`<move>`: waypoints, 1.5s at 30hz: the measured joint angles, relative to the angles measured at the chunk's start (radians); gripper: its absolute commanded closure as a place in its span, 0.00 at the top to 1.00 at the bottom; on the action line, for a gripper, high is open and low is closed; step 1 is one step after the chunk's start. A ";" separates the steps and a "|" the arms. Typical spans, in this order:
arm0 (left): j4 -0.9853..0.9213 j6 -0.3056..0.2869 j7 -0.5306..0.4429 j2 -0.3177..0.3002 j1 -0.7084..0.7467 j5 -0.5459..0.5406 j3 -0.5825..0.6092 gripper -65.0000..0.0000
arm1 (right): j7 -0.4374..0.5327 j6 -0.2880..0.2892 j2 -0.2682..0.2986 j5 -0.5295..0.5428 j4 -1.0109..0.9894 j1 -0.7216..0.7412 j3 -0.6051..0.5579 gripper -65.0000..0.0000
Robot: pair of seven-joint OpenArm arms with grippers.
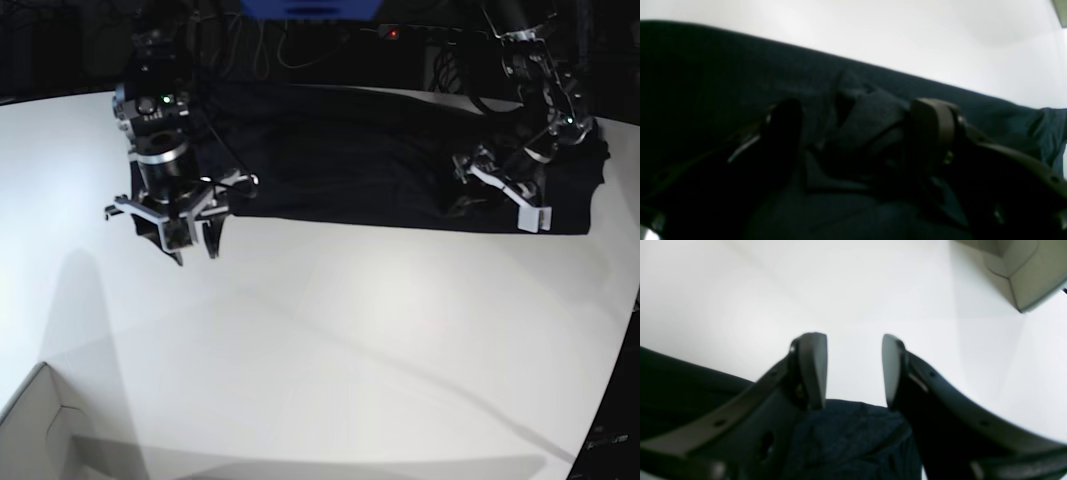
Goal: Layout the t-shirt on the table in an organized manner, then fold the t-shirt properly
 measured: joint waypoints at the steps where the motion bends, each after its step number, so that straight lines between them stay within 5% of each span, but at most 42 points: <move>1: -0.013 0.000 -0.004 -0.001 -0.009 -0.005 0.011 0.75 | 0.000 0.000 0.000 0.000 0.000 0.000 0.000 0.42; 14: 0.061 0.008 0.042 0.009 0.019 0.016 0.042 0.65 | 0.002 0.000 0.000 0.000 0.000 -0.001 0.000 0.41; 28: 0.068 0.011 0.049 0.005 0.027 0.023 -0.128 0.65 | 0.002 0.000 0.003 0.000 -0.001 0.000 -0.003 0.41; 45: 0.155 0.012 0.051 0.041 0.031 0.030 0.006 0.65 | 0.002 0.000 0.002 0.000 -0.001 -0.008 -0.002 0.41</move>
